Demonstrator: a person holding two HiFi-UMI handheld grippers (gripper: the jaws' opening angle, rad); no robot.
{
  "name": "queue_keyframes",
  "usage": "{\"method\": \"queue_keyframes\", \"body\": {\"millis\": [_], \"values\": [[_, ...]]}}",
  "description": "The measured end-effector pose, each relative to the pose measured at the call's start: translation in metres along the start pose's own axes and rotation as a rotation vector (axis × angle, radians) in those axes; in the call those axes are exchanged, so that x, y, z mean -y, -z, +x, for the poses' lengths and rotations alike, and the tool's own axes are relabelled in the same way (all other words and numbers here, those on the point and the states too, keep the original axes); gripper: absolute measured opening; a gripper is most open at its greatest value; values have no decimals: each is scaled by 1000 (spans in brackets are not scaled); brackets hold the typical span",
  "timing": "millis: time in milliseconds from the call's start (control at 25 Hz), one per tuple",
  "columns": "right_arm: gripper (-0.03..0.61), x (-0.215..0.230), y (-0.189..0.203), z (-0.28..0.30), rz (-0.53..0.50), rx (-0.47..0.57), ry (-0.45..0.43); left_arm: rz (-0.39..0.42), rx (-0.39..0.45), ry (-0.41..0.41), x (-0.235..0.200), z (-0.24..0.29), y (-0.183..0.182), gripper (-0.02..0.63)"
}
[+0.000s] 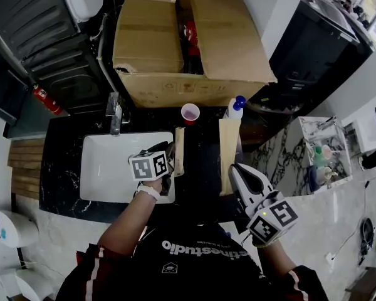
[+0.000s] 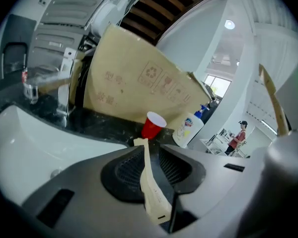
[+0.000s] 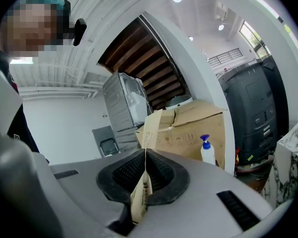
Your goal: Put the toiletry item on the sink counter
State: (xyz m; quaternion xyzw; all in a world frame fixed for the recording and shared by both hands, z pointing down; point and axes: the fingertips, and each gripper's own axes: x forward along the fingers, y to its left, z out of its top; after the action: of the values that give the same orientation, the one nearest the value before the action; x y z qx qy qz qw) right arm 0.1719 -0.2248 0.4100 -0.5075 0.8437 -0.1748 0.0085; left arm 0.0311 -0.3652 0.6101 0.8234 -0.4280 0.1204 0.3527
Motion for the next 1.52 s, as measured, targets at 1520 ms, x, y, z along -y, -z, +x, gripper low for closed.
{"method": "queue_keyframes", "body": {"millis": [1520], "values": [[43, 40, 56, 79, 124, -159, 28, 383, 686, 166, 77, -223, -120, 14]]}}
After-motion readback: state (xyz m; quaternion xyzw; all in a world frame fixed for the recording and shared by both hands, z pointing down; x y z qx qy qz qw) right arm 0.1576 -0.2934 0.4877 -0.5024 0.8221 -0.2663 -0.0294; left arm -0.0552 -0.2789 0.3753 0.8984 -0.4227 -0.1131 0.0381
